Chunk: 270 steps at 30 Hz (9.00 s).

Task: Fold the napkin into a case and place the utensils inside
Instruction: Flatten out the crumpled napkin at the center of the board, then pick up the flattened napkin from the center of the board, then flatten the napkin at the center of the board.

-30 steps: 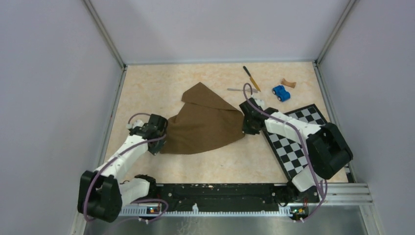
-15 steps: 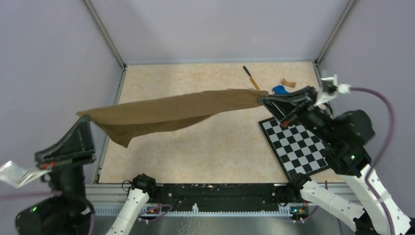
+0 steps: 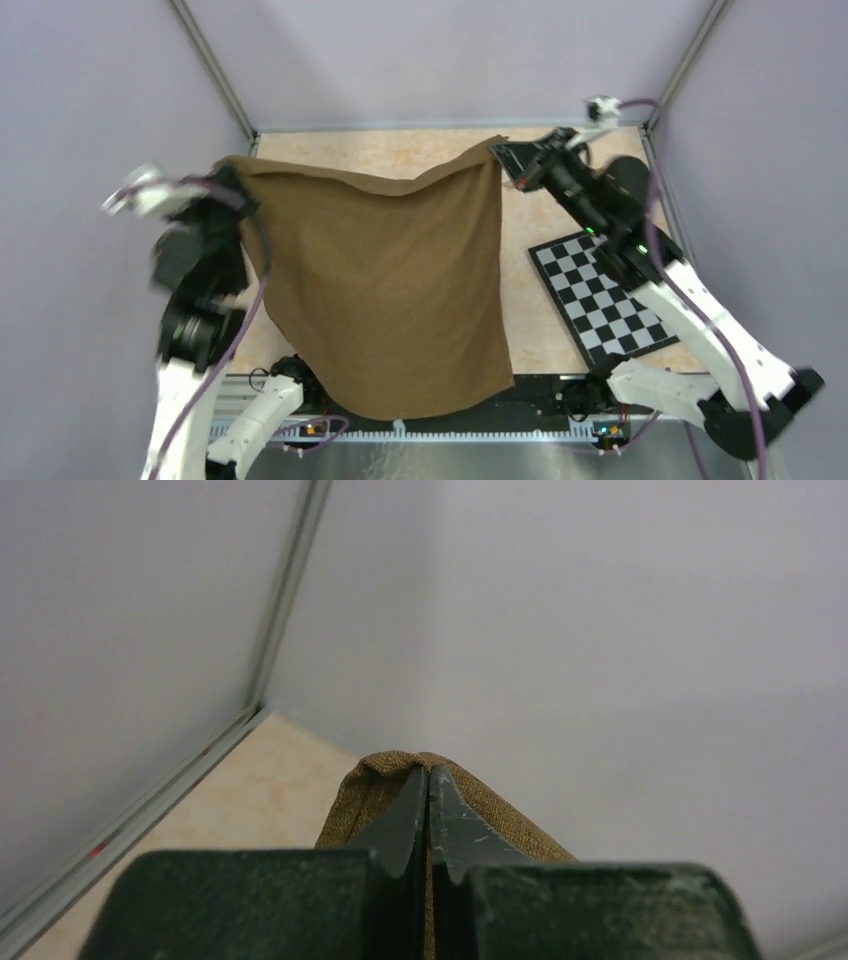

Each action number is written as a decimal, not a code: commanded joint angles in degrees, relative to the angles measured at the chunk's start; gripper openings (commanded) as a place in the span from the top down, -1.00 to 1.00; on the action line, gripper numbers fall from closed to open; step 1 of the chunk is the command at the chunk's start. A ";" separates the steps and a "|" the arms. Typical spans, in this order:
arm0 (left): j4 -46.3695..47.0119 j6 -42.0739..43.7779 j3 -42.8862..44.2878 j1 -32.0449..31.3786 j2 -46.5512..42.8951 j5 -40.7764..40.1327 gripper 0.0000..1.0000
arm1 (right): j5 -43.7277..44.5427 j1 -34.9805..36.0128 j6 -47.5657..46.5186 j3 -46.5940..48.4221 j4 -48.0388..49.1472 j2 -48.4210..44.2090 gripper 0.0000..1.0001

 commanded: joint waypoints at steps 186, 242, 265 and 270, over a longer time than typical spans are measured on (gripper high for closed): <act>-47.24 -47.12 -28.73 19.26 40.22 7.45 0.05 | 5.45 -0.01 37.89 -18.88 -25.60 41.66 1.00; -30.42 -43.93 -37.06 21.14 32.89 10.59 1.00 | 3.51 -2.82 22.36 -22.95 -17.28 28.61 1.00; -16.13 -20.61 10.64 21.14 -2.35 14.23 1.00 | -13.64 0.21 3.15 -3.02 0.01 -5.90 1.00; -10.17 -19.99 6.82 20.99 6.59 7.48 1.00 | 0.04 -0.42 2.00 3.02 -4.44 3.50 1.00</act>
